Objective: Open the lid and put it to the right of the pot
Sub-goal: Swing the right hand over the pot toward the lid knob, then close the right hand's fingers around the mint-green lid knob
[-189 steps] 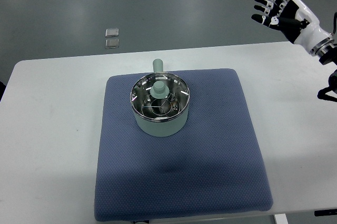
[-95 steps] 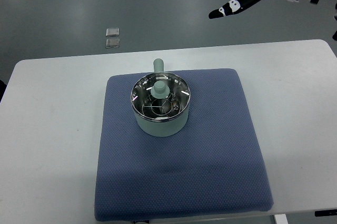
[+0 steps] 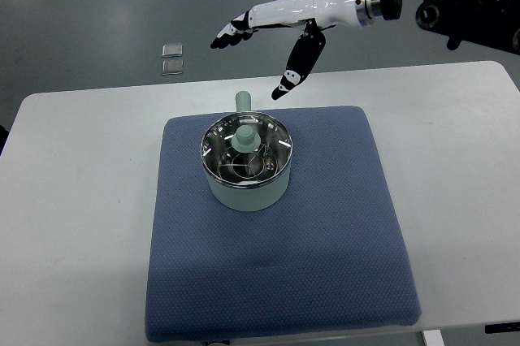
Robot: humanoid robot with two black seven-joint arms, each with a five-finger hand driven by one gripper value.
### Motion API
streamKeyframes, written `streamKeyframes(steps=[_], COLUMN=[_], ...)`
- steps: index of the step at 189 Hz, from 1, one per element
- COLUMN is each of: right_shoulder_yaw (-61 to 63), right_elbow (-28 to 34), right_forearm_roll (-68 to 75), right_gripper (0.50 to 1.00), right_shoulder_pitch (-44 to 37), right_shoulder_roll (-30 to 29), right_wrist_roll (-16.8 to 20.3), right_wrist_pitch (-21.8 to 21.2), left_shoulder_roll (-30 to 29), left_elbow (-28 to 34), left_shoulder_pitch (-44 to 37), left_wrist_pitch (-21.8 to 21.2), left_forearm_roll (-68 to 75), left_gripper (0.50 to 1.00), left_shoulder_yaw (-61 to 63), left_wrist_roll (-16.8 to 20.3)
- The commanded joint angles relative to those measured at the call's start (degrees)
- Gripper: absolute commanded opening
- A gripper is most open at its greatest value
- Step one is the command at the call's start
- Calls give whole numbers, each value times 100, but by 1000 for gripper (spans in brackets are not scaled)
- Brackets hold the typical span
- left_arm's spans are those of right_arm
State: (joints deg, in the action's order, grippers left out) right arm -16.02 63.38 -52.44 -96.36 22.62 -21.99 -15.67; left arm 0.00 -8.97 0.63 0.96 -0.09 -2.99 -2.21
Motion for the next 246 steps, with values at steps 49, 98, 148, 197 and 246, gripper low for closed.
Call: streamKeyframes(steps=[49, 98, 148, 197, 246], right_shoulder_yaw=[-1079, -1378, -1527, -1553, -1632], right_elbow=[-36, -106, -133, -133, -141], right_forearm_roll=[-319, -600, -838, -838, -846], right_gripper=[905, 829, 780, 729, 690], right_shoulder_pitch=[-313, -261, -173, -67, 3], right_shoulder_roll=[-759, -1041, -1137, -1225, -1322], right_wrist_roll=[37, 160, 248, 283, 406], right_wrist_pitch=[873, 1040, 1225, 1357, 1497], left_shoulder_roll=[0, 0, 0, 0, 0], left_elbow=[0, 0, 0, 0, 0], left_shoulder_pitch=[-1, -1, -1, -1, -1], left_wrist_pitch=[0, 0, 0, 0, 0], left_forearm_roll=[0, 0, 0, 0, 0], left_gripper=[1000, 1000, 1000, 1000, 1000], left_shoulder_yaw=[0, 0, 0, 0, 0], left_wrist_roll=[1, 1, -8, 1, 1])
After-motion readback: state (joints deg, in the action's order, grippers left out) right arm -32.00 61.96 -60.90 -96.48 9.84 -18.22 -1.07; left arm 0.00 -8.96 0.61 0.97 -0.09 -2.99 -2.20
